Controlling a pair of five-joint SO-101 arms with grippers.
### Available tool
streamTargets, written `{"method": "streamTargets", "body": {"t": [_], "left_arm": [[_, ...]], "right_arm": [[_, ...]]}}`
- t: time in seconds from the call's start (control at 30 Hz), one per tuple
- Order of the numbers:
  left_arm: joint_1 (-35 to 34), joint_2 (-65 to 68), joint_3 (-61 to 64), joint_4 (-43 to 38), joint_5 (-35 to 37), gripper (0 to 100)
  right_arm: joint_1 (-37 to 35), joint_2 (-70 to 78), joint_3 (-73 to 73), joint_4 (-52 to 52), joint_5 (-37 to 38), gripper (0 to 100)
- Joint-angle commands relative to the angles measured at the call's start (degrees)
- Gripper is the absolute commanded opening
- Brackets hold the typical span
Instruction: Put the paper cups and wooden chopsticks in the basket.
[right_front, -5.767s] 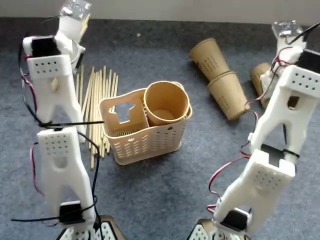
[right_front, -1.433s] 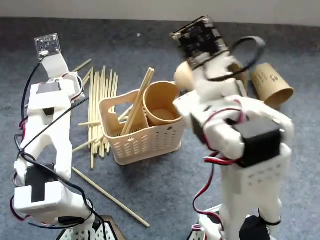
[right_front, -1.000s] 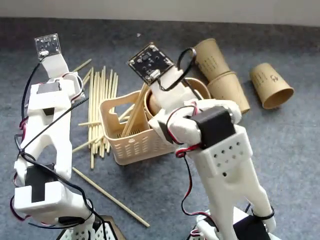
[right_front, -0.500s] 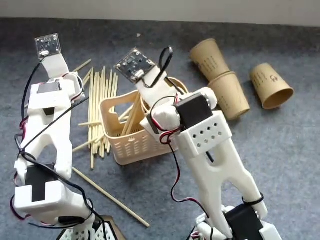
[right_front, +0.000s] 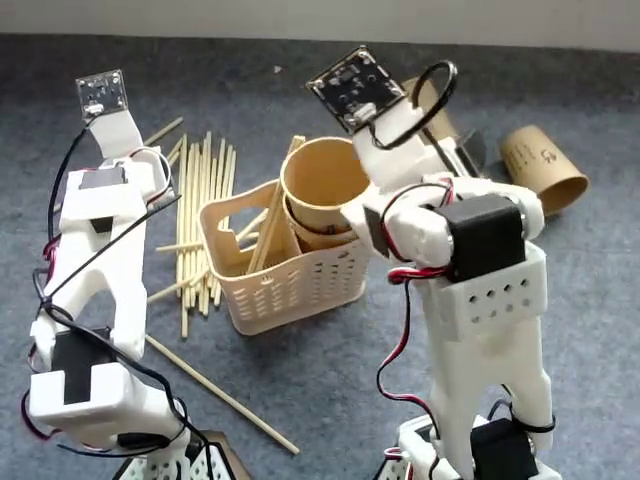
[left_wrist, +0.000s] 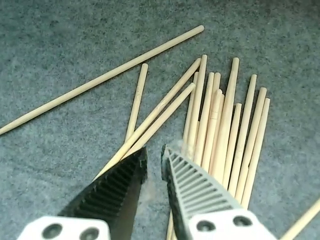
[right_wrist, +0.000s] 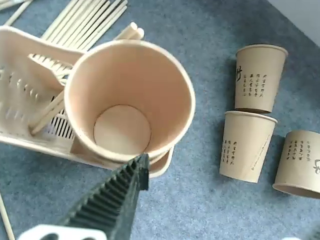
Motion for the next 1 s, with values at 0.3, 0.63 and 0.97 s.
{"method": "streamTargets", "body": {"t": [0.3,0.63,0.97], "left_arm": [[-0.2,-0.4,-0.2,-0.8,0.6,9],[0.1,-0.3,-0.1,-0.8,0.5,9],[0.1,-0.3,0.0,-0.8,0.4,9]], "right_arm": [[24.7,0.7,-0.9,-2.2,-2.5,50.5],[35.6,25.2,14.7,-39.0,-2.6,36.5],[42.3,40.8,0.2,-39.1,-3.0,25.4]]}}
